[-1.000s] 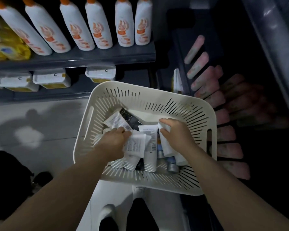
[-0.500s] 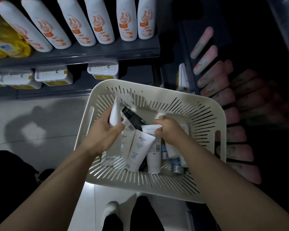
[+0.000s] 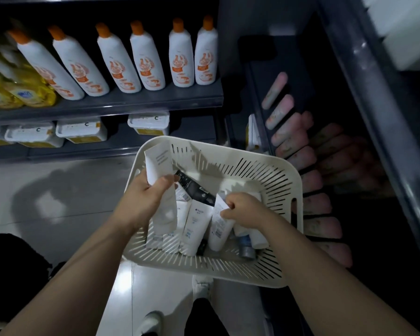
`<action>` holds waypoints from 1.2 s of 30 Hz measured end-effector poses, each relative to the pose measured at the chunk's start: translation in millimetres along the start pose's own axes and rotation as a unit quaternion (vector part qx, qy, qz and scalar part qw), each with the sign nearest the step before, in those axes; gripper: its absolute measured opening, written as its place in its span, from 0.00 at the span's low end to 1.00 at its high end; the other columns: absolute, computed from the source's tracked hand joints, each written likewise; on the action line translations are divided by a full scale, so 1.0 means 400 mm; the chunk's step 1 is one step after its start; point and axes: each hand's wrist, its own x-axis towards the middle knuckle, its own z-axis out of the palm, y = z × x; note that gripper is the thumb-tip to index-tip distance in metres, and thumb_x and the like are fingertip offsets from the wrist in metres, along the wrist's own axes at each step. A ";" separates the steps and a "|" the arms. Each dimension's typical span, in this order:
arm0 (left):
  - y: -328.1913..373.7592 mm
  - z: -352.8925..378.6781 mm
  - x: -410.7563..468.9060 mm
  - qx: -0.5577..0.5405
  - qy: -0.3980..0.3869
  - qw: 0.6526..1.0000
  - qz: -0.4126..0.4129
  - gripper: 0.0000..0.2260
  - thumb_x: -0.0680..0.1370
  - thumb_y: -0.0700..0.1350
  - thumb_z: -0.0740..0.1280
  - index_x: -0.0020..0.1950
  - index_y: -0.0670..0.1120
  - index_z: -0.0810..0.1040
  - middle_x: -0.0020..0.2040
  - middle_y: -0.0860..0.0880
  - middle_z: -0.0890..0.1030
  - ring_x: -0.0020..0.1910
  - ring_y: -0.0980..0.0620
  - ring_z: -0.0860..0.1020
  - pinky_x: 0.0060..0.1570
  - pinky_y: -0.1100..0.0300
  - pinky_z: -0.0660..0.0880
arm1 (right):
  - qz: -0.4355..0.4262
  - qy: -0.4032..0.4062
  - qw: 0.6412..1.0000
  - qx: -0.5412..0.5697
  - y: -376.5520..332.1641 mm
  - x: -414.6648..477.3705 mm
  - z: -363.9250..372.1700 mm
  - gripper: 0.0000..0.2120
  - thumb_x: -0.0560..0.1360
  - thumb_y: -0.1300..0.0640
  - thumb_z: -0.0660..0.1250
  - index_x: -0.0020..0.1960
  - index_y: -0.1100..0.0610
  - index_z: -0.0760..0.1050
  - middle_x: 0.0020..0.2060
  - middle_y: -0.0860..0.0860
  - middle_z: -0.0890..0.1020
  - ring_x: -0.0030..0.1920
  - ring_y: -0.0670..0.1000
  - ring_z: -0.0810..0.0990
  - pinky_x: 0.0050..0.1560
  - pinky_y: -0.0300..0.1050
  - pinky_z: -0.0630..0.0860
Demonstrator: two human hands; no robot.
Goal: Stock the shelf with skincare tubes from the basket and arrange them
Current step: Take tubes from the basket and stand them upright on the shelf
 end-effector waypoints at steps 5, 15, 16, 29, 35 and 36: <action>0.086 -0.039 -0.063 0.007 -0.037 0.999 0.037 0.12 0.75 0.55 0.64 0.53 0.53 0.81 0.49 0.54 0.84 0.50 0.54 0.82 0.50 0.56 0.76 | -0.026 0.128 0.991 0.031 -0.066 -0.130 -0.050 0.16 0.72 0.57 0.65 0.32 0.53 0.59 0.33 0.50 0.66 0.35 0.51 0.67 0.36 0.46 0.61; 0.353 -0.142 -0.308 0.029 -0.100 0.979 0.176 0.10 0.78 0.49 0.63 0.46 0.48 0.82 0.46 0.48 0.85 0.48 0.48 0.83 0.56 0.42 0.76 | -0.054 0.443 0.848 0.285 -0.278 -0.581 -0.171 0.13 0.67 0.64 0.64 0.29 0.56 0.62 0.25 0.52 0.67 0.28 0.49 0.67 0.32 0.45 0.64; 0.383 -0.152 -0.344 0.029 -0.112 0.974 0.192 0.10 0.78 0.49 0.64 0.46 0.47 0.82 0.45 0.48 0.85 0.48 0.47 0.83 0.56 0.41 0.76 | -0.056 0.467 0.828 0.306 -0.297 -0.637 -0.174 0.13 0.68 0.66 0.64 0.29 0.57 0.62 0.24 0.50 0.65 0.27 0.47 0.64 0.30 0.42 0.63; 0.704 -0.058 -0.881 0.035 -0.303 0.873 0.380 0.15 0.69 0.56 0.66 0.43 0.47 0.84 0.42 0.47 0.85 0.45 0.44 0.83 0.55 0.40 0.76 | -0.074 0.678 0.650 0.334 -0.369 -1.401 -0.164 0.20 0.73 0.56 0.67 0.27 0.63 0.67 0.23 0.54 0.71 0.26 0.50 0.68 0.32 0.42 0.66; 0.779 0.101 -1.134 0.009 -0.391 0.807 0.442 0.09 0.79 0.43 0.63 0.43 0.44 0.82 0.36 0.50 0.85 0.37 0.54 0.83 0.41 0.58 0.77 | -0.035 0.720 0.621 0.307 -0.318 -1.745 -0.086 0.09 0.66 0.59 0.62 0.27 0.56 0.69 0.24 0.51 0.74 0.29 0.49 0.70 0.35 0.44 0.68; 0.785 0.130 -1.182 0.009 -0.405 0.794 0.452 0.10 0.79 0.43 0.62 0.44 0.43 0.81 0.35 0.49 0.85 0.35 0.55 0.82 0.40 0.58 0.76 | -0.020 0.733 0.612 0.296 -0.308 -1.802 -0.067 0.09 0.66 0.62 0.65 0.28 0.55 0.70 0.25 0.49 0.75 0.30 0.49 0.72 0.36 0.45 0.70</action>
